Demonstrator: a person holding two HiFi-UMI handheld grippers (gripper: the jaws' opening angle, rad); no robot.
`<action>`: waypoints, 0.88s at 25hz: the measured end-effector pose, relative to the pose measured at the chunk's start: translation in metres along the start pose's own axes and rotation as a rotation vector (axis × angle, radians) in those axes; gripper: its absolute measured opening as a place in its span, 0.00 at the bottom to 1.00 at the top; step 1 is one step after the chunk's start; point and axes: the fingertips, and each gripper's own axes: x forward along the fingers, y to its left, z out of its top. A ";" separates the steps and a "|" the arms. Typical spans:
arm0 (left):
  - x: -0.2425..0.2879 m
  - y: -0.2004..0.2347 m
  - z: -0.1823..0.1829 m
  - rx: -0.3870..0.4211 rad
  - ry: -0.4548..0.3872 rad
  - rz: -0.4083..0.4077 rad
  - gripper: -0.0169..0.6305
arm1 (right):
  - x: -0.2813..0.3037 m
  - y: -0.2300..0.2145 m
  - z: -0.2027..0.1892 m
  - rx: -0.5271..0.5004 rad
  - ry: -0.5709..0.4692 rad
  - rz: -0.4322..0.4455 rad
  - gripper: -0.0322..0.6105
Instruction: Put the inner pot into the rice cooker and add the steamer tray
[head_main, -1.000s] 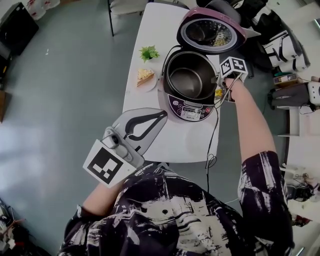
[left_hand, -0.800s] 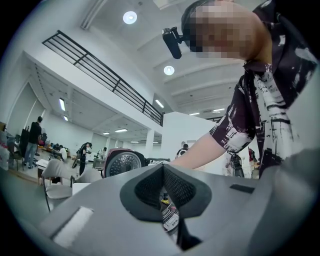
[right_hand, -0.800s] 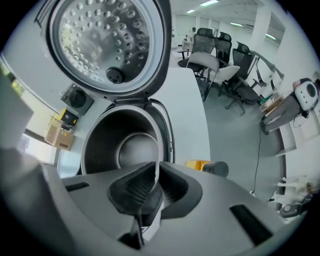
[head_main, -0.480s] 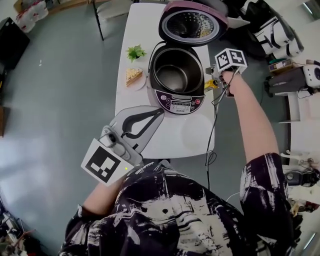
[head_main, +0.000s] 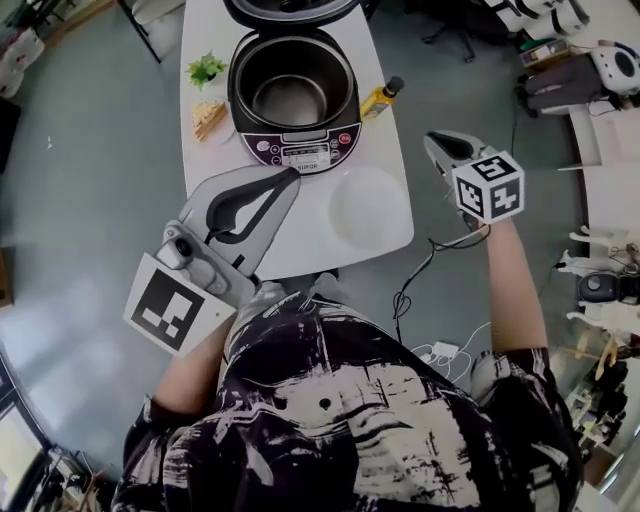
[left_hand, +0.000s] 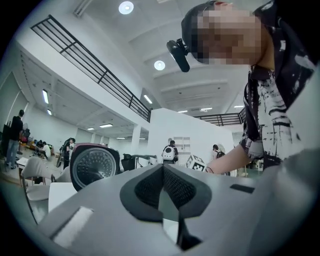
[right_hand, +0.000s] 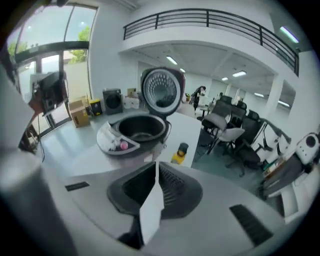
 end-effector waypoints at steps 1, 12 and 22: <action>0.006 -0.004 -0.001 0.004 0.006 -0.010 0.03 | 0.005 0.002 -0.039 0.032 0.056 0.002 0.10; 0.050 -0.043 -0.014 0.050 0.081 -0.056 0.03 | 0.081 0.020 -0.266 0.401 0.406 0.033 0.24; 0.050 -0.047 -0.018 0.052 0.108 -0.019 0.03 | 0.114 0.028 -0.296 0.467 0.496 0.034 0.18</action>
